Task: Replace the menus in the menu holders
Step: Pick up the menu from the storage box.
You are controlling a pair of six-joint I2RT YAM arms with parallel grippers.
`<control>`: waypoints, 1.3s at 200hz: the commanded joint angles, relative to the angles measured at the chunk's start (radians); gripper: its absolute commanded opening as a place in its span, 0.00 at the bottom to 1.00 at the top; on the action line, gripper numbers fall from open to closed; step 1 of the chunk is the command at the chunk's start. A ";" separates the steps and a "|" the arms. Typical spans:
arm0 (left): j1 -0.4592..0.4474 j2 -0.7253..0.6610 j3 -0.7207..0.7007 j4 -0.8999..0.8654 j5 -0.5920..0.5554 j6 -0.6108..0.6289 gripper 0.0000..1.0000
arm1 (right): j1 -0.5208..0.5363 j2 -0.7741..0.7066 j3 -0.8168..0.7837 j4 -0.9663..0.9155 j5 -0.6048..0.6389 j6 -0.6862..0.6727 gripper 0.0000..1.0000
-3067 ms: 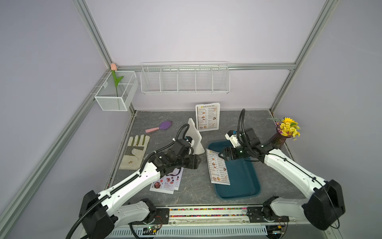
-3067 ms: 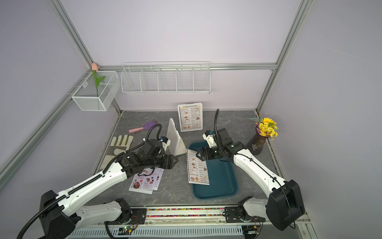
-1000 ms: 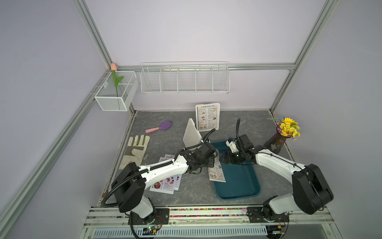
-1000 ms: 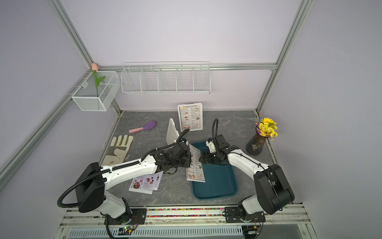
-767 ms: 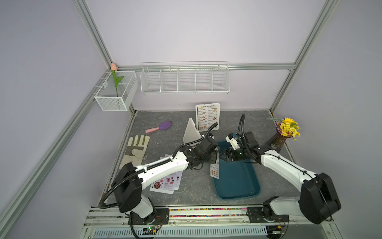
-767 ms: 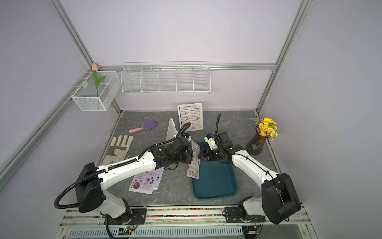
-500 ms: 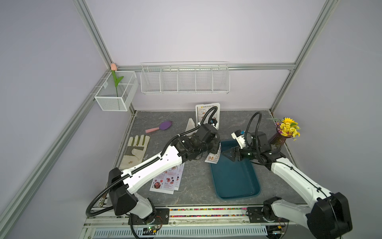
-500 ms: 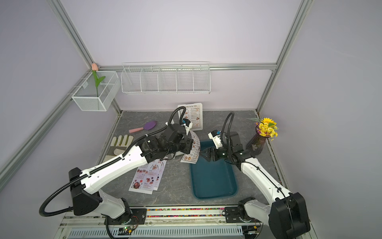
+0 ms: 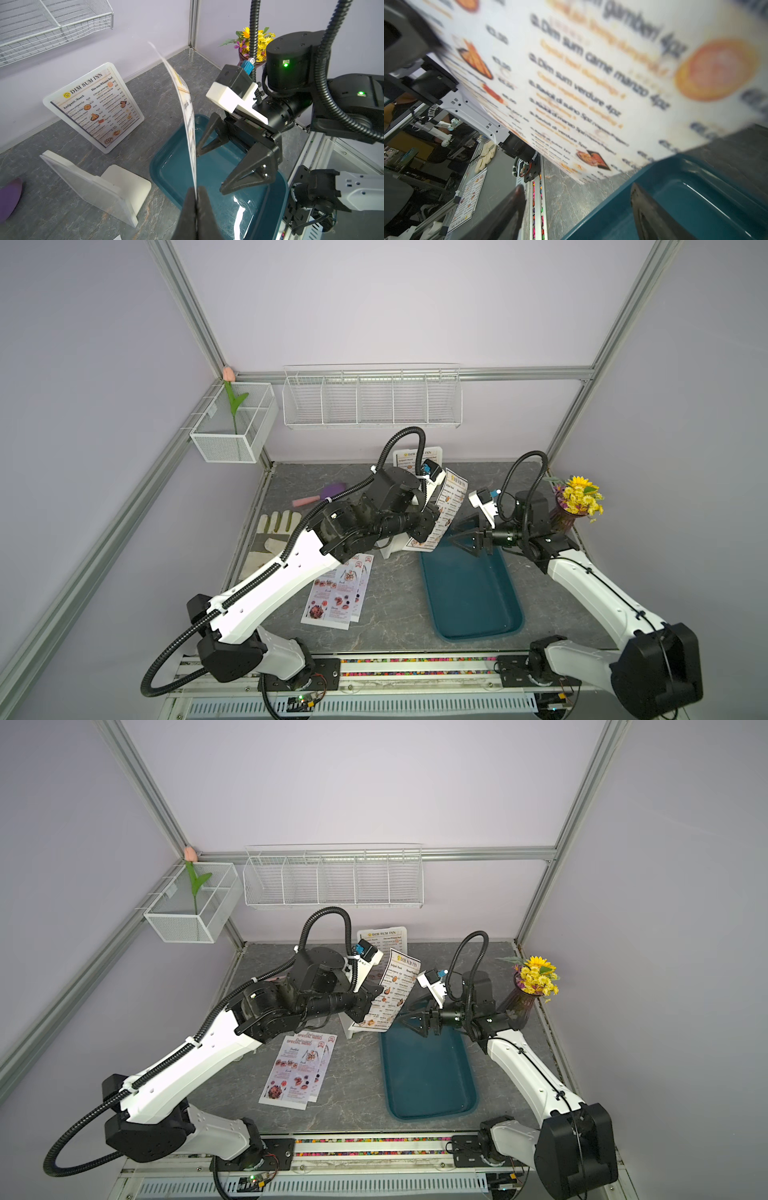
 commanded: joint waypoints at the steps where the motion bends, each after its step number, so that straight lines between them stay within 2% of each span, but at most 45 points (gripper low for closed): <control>1: 0.019 -0.031 -0.011 -0.006 0.040 0.024 0.00 | -0.003 -0.014 0.021 0.126 -0.090 0.023 0.81; 31: 0.068 -0.066 -0.060 0.045 0.109 -0.013 0.00 | -0.005 -0.042 0.021 0.140 -0.097 0.027 0.80; 85: 0.104 -0.102 -0.110 0.063 0.110 -0.013 0.00 | -0.005 -0.067 0.021 0.147 -0.088 0.043 0.78; 137: 0.091 -0.086 -0.067 0.046 0.196 0.020 0.00 | -0.005 0.055 0.081 0.113 -0.034 0.031 0.81; 187: 0.047 -0.070 -0.040 0.023 0.170 0.036 0.00 | -0.005 0.111 0.118 0.146 -0.059 0.037 0.83; 260: 0.059 -0.072 -0.035 0.024 0.141 0.024 0.00 | -0.005 0.048 0.057 0.416 -0.138 0.200 0.80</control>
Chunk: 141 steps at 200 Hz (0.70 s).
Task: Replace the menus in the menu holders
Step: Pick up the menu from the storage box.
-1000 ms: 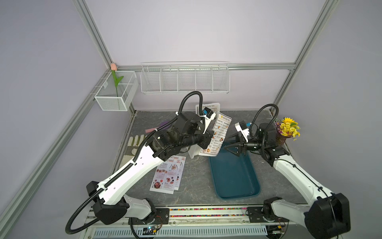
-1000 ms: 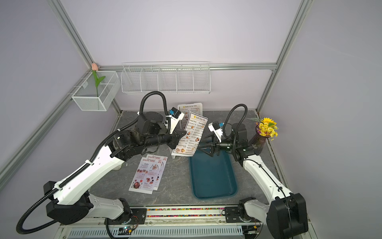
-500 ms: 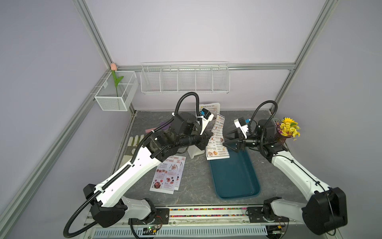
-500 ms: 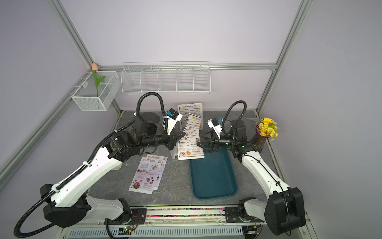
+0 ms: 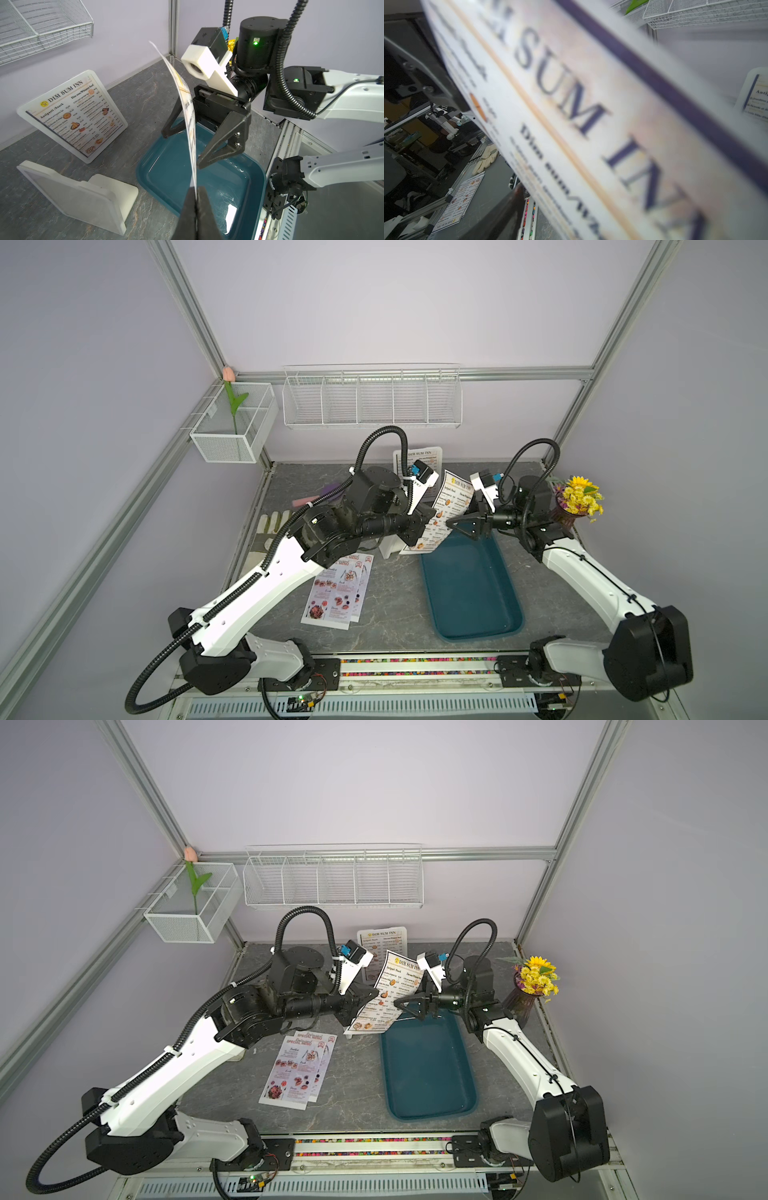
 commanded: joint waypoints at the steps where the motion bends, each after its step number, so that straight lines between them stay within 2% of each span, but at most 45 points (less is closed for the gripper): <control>1: 0.011 0.007 0.024 -0.013 -0.016 0.006 0.00 | -0.005 -0.033 -0.019 0.128 -0.051 0.082 0.80; 28: 0.042 -0.013 -0.011 0.022 -0.025 -0.009 0.00 | -0.006 -0.055 -0.027 0.139 -0.052 0.108 0.74; 68: 0.073 -0.045 -0.087 0.104 -0.054 -0.046 0.00 | -0.005 -0.078 -0.040 0.235 -0.020 0.226 0.54; 89: 0.084 -0.073 -0.134 0.164 -0.051 -0.062 0.00 | -0.004 -0.089 -0.063 0.273 0.006 0.271 0.54; 112: 0.089 -0.091 -0.160 0.200 -0.036 -0.066 0.00 | -0.005 -0.097 -0.092 0.317 0.032 0.312 0.61; 141: 0.093 -0.104 -0.185 0.238 -0.025 -0.088 0.00 | 0.002 -0.079 -0.114 0.432 0.042 0.404 0.59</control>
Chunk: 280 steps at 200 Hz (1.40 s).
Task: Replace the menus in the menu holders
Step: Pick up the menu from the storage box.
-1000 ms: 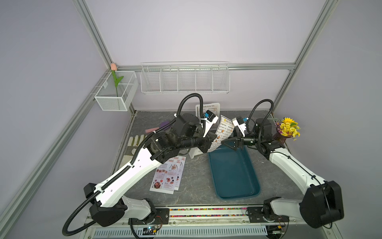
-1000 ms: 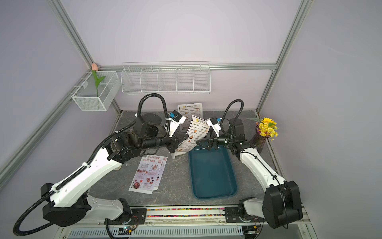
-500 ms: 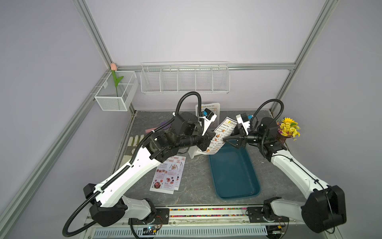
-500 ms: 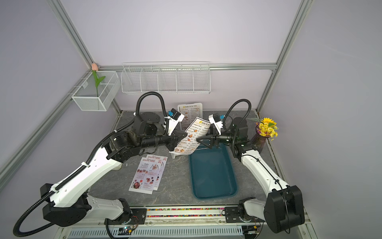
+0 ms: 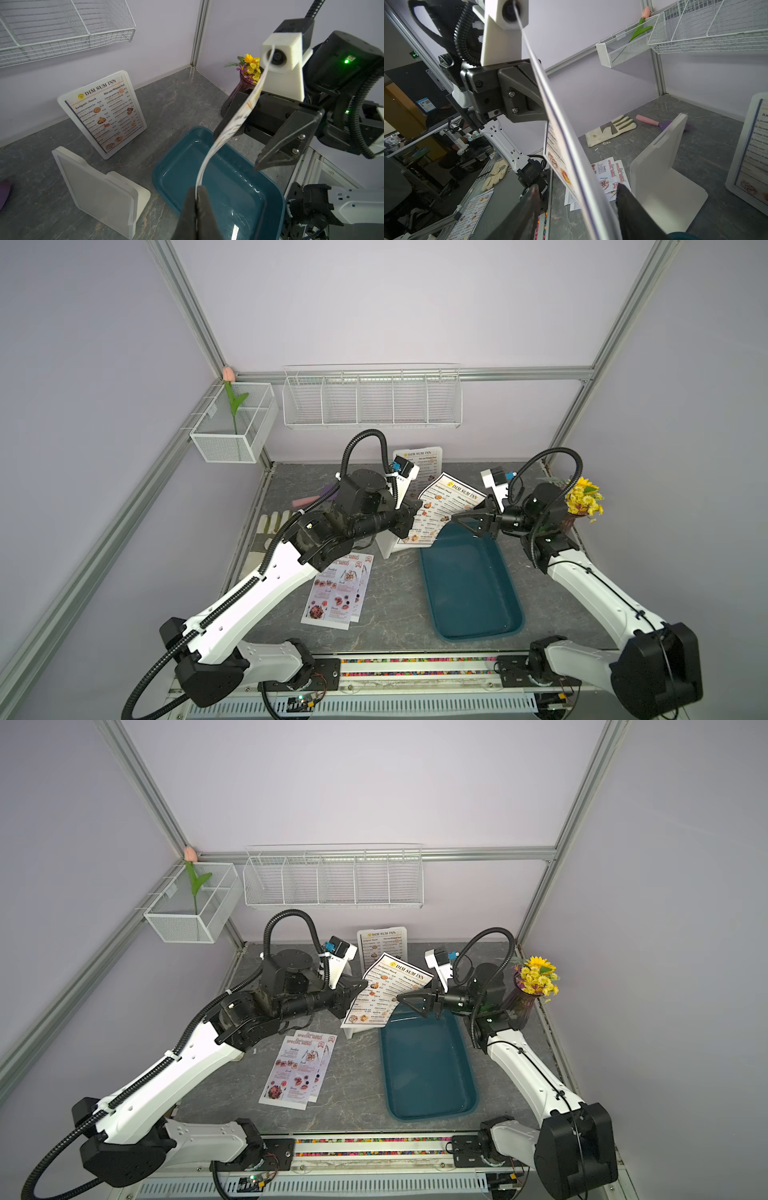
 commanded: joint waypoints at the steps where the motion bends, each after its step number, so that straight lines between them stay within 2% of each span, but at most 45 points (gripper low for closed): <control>1: 0.006 -0.031 -0.024 0.072 0.007 -0.029 0.00 | 0.003 0.001 -0.024 0.147 0.019 0.111 0.59; 50: 0.014 -0.040 -0.031 0.099 0.080 -0.030 0.00 | 0.002 0.021 -0.046 0.270 0.075 0.198 0.54; 68: 0.014 -0.040 -0.030 0.091 0.134 -0.027 0.00 | 0.002 0.021 -0.038 0.274 0.080 0.201 0.59; 108: 0.014 -0.052 -0.031 0.087 0.214 -0.031 0.00 | -0.007 0.023 -0.009 0.232 0.078 0.171 0.60; 122: 0.014 -0.055 -0.030 0.088 0.210 -0.029 0.00 | -0.012 0.031 0.001 0.229 0.066 0.172 0.60; 175: 0.014 -0.042 -0.025 0.117 0.191 -0.023 0.00 | -0.011 0.036 0.000 0.263 0.040 0.216 0.46; 229: 0.016 -0.027 -0.009 0.131 0.158 -0.015 0.00 | -0.011 0.051 -0.023 0.377 0.038 0.307 0.38; 254: 0.016 -0.024 -0.012 0.130 0.147 -0.014 0.00 | -0.011 0.054 -0.023 0.401 0.042 0.328 0.28; 280: 0.017 -0.021 -0.015 0.131 0.122 -0.011 0.00 | -0.011 0.054 -0.021 0.393 0.052 0.332 0.22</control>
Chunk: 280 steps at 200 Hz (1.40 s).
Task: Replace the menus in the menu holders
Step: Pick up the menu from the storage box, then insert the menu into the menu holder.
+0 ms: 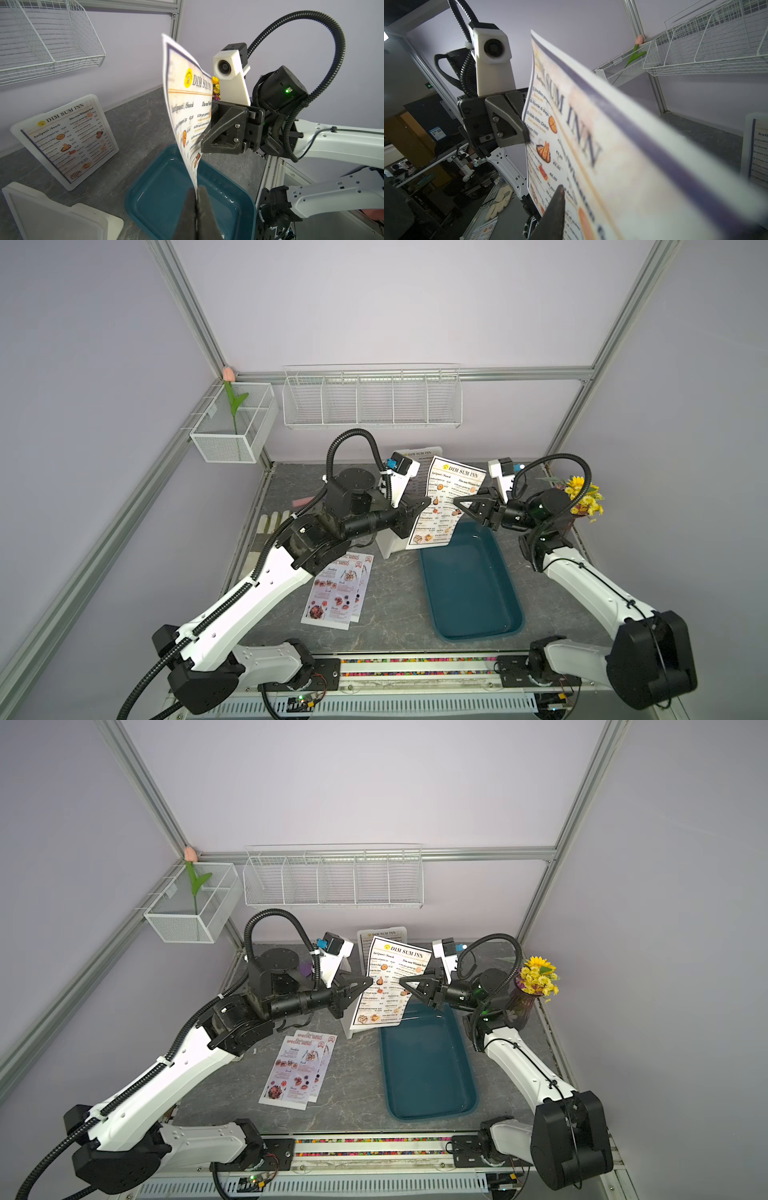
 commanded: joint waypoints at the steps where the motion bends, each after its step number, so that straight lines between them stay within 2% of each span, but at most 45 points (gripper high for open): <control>1: 0.006 0.012 0.013 0.014 -0.034 0.011 0.00 | -0.005 0.003 -0.005 0.046 -0.002 0.030 0.22; 30: 0.005 0.026 0.012 0.008 -0.084 0.003 0.00 | -0.005 -0.031 0.003 -0.050 0.043 -0.014 0.14; 49: 0.007 0.039 0.010 -0.007 -0.168 -0.018 0.06 | -0.002 -0.077 0.032 -0.260 0.100 -0.126 0.08; 66: 0.010 0.049 0.003 -0.022 -0.247 -0.036 0.20 | -0.001 -0.116 0.052 -0.426 0.153 -0.215 0.07; 92: 0.018 0.053 -0.022 -0.046 -0.383 -0.080 0.52 | 0.001 -0.157 0.120 -0.628 0.230 -0.306 0.07; 108: 0.039 0.065 -0.035 -0.087 -0.519 -0.133 0.62 | 0.019 -0.176 0.176 -0.802 0.327 -0.386 0.07; 123: 0.102 0.086 -0.056 -0.133 -0.595 -0.201 0.63 | 0.049 -0.175 0.246 -0.955 0.448 -0.447 0.07; 135: 0.172 0.102 -0.105 -0.123 -0.585 -0.241 0.62 | 0.087 -0.163 0.307 -1.057 0.554 -0.477 0.07; 150: 0.246 0.132 -0.166 -0.086 -0.551 -0.263 0.56 | 0.150 -0.137 0.386 -1.151 0.669 -0.507 0.07; 183: 0.312 0.229 -0.215 -0.012 -0.511 -0.291 0.55 | 0.276 -0.050 0.537 -1.273 0.855 -0.491 0.07; 228: 0.312 0.336 -0.187 -0.021 -0.541 -0.309 0.56 | 0.411 0.086 0.692 -1.392 0.959 -0.493 0.07; 280: 0.315 0.311 -0.204 -0.053 -0.608 -0.307 0.57 | 0.425 0.154 0.744 -1.405 0.974 -0.481 0.07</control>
